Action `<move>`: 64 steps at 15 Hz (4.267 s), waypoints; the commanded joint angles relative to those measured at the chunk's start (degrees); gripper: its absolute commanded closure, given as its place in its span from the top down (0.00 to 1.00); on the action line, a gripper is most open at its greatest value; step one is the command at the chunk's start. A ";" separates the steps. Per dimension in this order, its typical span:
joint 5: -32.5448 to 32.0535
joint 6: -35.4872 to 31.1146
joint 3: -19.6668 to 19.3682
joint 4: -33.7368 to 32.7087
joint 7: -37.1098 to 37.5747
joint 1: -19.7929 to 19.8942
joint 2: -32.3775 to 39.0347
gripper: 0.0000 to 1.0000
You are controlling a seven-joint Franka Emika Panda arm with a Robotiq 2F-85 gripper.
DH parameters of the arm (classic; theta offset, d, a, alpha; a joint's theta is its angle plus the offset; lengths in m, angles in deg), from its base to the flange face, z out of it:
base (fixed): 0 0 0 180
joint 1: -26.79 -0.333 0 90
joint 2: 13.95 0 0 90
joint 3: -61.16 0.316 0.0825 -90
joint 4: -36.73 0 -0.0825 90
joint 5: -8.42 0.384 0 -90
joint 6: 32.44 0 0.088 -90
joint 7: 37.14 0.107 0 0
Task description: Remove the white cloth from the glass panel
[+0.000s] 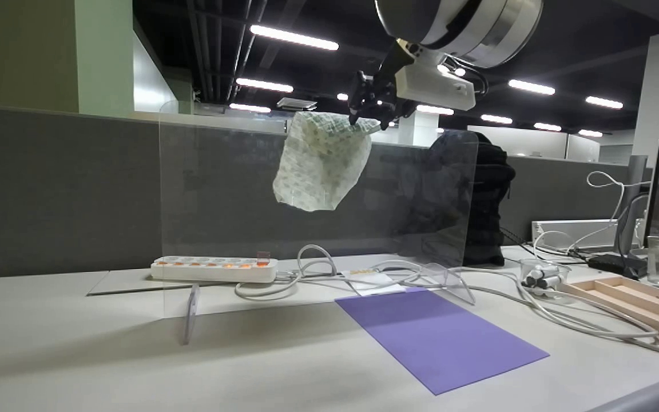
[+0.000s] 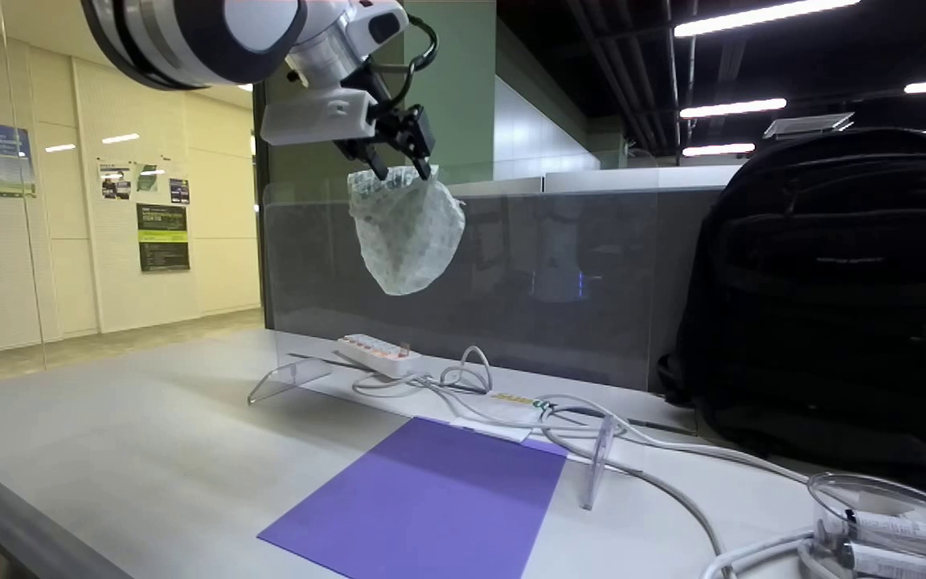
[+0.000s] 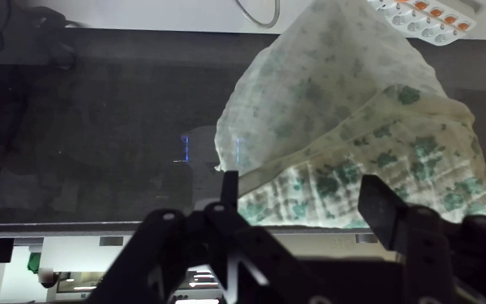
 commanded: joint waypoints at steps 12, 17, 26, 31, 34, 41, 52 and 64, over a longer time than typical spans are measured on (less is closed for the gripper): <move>-0.23 -1.00 -2.19 -1.86 3.40 -1.23 1.72 0.26; -0.15 -1.47 -2.29 -1.85 2.64 -0.71 1.70 0.58; -0.05 -1.40 -2.20 -2.61 1.69 0.37 1.57 1.00; -0.52 -1.37 -3.09 -2.74 2.33 -0.27 2.47 1.00; -0.67 -1.11 -3.63 -2.94 2.59 -0.58 3.26 1.00; -1.53 -1.34 -4.31 -2.87 3.10 -1.76 3.24 0.38; -5.88 2.43 -7.22 -1.65 2.88 -5.87 2.22 0.00; -9.54 20.91 2.17 0.91 4.20 7.98 10.41 0.00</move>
